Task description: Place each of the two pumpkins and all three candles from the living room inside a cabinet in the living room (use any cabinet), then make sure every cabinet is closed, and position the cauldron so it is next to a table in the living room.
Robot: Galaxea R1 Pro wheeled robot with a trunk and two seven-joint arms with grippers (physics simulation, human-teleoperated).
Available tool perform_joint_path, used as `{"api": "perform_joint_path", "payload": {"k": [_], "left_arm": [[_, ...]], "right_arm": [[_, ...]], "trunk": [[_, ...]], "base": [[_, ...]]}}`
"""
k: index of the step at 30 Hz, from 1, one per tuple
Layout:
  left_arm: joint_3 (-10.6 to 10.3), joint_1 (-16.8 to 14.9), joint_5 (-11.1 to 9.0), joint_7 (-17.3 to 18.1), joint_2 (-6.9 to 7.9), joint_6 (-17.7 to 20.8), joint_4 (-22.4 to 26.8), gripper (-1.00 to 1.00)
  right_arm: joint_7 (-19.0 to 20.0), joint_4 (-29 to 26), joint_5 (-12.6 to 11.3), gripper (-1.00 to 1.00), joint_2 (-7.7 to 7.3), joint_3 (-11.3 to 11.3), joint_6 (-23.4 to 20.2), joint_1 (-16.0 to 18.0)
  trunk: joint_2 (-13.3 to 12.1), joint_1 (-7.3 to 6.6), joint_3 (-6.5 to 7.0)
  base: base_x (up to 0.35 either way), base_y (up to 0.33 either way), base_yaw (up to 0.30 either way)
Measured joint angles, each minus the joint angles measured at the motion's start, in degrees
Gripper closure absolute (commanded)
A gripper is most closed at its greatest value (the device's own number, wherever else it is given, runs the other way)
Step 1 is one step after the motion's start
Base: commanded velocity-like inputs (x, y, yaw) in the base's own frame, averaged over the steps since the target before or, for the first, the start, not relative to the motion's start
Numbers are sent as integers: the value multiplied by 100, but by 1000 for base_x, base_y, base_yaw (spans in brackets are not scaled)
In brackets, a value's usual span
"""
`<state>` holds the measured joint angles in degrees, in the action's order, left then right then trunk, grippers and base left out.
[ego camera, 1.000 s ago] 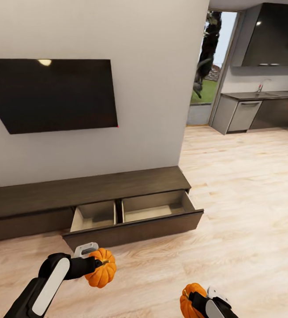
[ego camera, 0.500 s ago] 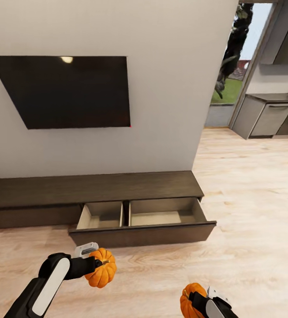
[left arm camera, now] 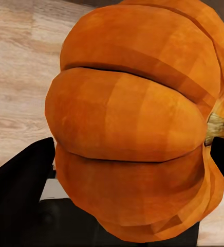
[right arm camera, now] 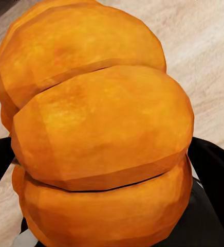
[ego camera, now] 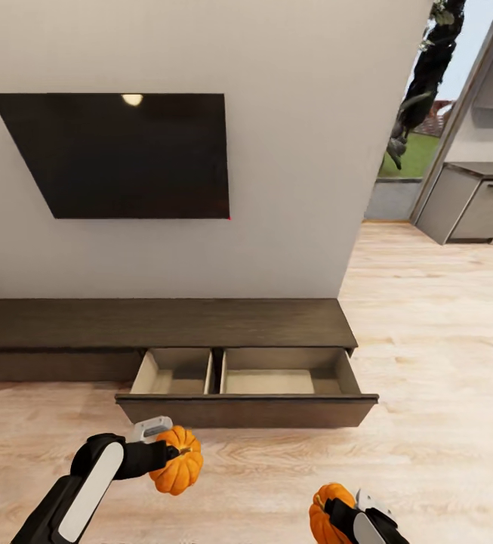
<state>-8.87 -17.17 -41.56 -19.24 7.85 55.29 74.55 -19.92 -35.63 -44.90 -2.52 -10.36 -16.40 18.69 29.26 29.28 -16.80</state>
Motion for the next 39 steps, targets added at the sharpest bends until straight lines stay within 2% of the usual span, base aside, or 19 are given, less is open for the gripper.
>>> {"api": "perform_joint_path", "payload": {"k": [4,8,10,12,17,20,22,25,28,29,31,33,34,35,37,39], "left_arm": [[-147,0,45,-139,0,5,-2,100],[-181,-1,37,-431,0,-1,-8,100],[-184,-1,37,-443,0,-1,-9,100],[-188,-1,30,-446,0,-3,-9,100],[-186,-1,35,-447,0,-2,-9,100],[-186,0,31,-446,-2,-3,-7,100],[-183,0,36,-436,-4,-7,0,100],[-180,-2,42,-445,-33,15,88,100],[-152,-3,-22,-511,-104,146,615,100],[-148,-2,10,-592,-123,210,711,100],[-158,0,50,-1000,-320,290,823,100],[-176,1,-10,-1513,-619,285,847,100],[-192,1,42,-1978,-839,301,856,100],[-198,0,21,-2251,-976,292,861,100],[-204,0,-38,-2612,-1164,273,852,100],[-207,0,-46,-2792,-1258,297,841,100]], "right_arm": [[11,0,15,100,-3,-4,29,0],[7,-36,33,100,-3,-15,61,1],[1,-151,32,100,-2,-30,70,0],[-10,-497,26,100,-3,-54,68,-22],[-79,-1659,37,100,-16,-48,-35,-561],[-382,-2638,53,100,-57,-31,-496,-945],[-689,-3081,70,100,-117,-32,-820,-1052],[-1172,-3454,60,100,-154,-52,-1152,-1109],[-1333,-3554,45,100,-158,-52,-1442,-1079],[-1354,-3581,45,100,-157,-44,-1547,-1064],[-1390,-3841,36,100,-152,-38,-1833,-1021],[-1440,-4139,35,100,-148,-30,-2101,-1004],[-1521,-4424,24,100,-127,-32,-2333,-1000],[-1588,-4587,28,100,-110,-30,-2455,-997],[-1749,-4762,45,100,-86,-25,-2685,-990],[-1885,-4874,53,100,-74,-25,-2803,-926]], "trunk": [[-161,-88,55],[-322,-176,125],[-402,-220,161],[-483,-264,197],[-645,-353,270],[-645,-353,270],[-645,-353,270],[-646,-353,270],[-645,-353,271],[-645,-353,270],[-645,-353,270],[-646,-353,270],[-646,-353,270],[-645,-353,271],[-646,-353,269],[-646,-353,263]], "base": [[1,-1,120],[0,0,13],[0,0,0],[0,0,0],[0,0,0],[0,0,0],[0,0,0],[0,0,0],[0,0,0],[0,0,0],[0,0,0],[0,0,0],[0,0,0],[0,0,0],[0,0,0],[0,0,-2]]}}
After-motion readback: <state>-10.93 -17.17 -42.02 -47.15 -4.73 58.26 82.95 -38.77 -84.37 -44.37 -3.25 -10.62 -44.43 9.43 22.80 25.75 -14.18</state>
